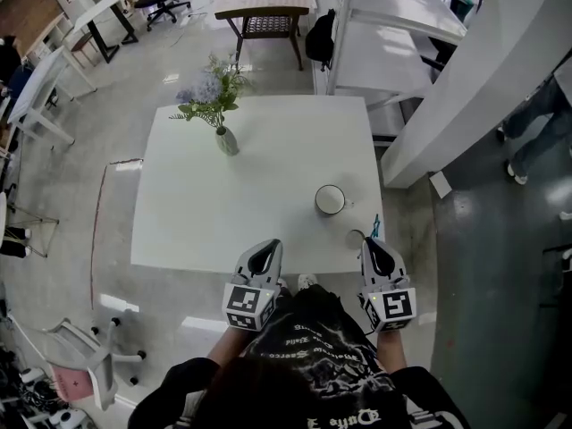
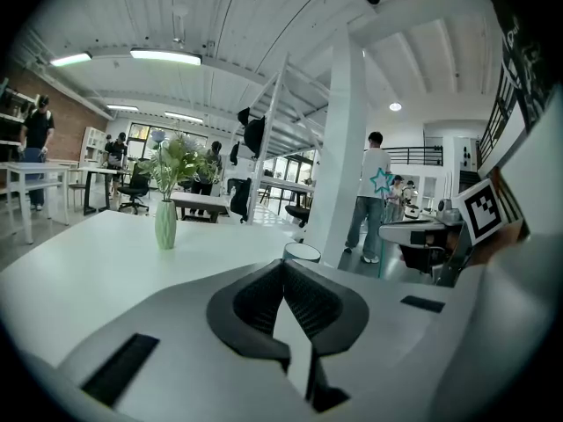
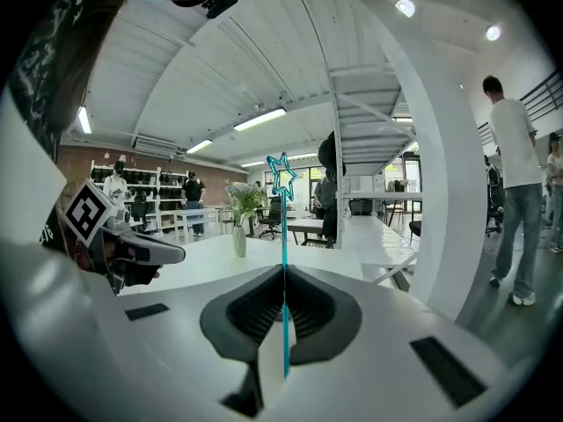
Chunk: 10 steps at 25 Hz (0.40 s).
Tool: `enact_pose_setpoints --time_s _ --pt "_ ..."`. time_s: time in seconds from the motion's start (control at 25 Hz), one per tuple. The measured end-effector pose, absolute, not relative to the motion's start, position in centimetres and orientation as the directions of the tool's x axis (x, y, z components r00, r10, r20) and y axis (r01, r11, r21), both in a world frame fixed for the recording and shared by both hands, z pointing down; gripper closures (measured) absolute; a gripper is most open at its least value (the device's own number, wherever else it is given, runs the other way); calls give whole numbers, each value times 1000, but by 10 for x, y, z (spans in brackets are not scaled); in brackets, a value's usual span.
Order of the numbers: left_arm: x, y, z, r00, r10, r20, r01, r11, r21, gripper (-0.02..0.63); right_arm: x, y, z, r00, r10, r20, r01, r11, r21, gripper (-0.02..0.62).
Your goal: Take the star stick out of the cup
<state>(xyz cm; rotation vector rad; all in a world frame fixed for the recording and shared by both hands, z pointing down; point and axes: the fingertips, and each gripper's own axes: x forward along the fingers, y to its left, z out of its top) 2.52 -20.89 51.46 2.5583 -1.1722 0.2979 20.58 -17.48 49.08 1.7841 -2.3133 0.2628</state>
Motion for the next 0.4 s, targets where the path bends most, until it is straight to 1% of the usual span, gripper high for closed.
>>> enact_pose_setpoints --time_s 0.4 --pt "11 -210 522 631 -702 329 -774 -599 205 586 195 -173 495 -271 -917 293 -960 280 -13 583"
